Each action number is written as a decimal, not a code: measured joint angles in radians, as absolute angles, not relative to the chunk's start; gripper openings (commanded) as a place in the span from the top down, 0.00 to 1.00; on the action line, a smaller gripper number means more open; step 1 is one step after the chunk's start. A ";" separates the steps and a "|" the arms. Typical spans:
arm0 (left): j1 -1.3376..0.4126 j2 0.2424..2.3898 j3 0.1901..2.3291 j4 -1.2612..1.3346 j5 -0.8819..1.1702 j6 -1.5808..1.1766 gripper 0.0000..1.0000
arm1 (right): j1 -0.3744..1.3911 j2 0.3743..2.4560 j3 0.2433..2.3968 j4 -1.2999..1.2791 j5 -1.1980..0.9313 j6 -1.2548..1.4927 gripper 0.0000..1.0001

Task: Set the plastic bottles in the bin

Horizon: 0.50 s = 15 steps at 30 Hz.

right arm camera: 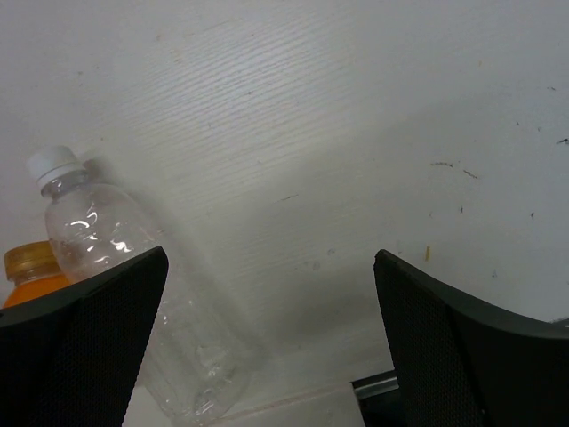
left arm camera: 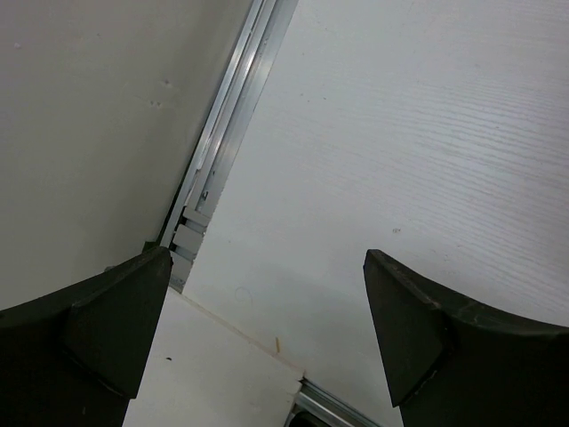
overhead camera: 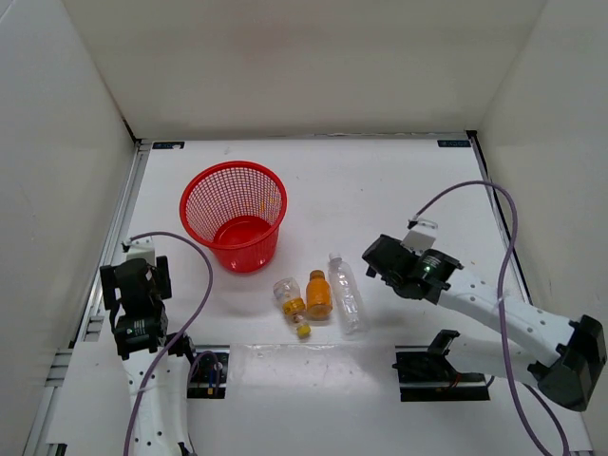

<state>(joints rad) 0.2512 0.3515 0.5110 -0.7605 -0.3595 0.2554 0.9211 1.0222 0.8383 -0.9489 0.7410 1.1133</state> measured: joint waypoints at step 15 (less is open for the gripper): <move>0.251 0.351 0.539 -0.794 -0.235 0.324 0.00 | 0.929 1.505 1.191 -0.743 0.366 0.535 0.08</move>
